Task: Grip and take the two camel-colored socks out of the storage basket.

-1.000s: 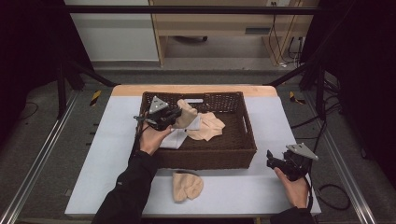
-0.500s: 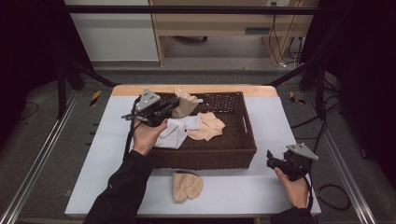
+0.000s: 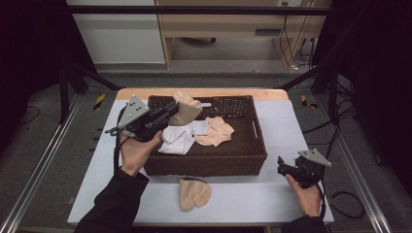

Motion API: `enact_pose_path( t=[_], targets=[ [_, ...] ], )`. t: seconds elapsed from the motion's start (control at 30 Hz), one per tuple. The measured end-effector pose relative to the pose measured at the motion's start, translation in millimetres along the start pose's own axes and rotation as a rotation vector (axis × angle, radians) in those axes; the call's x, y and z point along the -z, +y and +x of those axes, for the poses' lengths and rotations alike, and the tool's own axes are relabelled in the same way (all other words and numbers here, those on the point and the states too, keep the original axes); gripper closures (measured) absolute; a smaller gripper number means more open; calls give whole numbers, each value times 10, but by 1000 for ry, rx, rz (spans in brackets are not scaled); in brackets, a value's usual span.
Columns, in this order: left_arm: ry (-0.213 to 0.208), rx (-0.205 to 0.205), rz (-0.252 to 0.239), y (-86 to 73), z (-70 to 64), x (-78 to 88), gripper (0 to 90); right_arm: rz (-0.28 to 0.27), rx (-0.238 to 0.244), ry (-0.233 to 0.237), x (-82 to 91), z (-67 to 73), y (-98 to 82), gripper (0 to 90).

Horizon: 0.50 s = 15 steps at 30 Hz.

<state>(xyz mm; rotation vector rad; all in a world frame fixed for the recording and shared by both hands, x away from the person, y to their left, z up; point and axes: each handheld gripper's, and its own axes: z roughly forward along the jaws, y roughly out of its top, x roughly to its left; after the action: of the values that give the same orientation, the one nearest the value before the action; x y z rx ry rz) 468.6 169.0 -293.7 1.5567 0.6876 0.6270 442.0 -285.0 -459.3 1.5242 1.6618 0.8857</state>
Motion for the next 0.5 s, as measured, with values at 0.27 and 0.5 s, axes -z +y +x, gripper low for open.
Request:
enact_pose_path(
  t=[0.27, 0.5],
  targets=[
    [-33, -21, -28, 12, -139, 319, 865, 2, 0, -1, 2, 0, -1, 56],
    [-74, -26, -28, -94, -262, 527, 864, -1, 5, -4, 5, -4, -2, 56]
  ],
)
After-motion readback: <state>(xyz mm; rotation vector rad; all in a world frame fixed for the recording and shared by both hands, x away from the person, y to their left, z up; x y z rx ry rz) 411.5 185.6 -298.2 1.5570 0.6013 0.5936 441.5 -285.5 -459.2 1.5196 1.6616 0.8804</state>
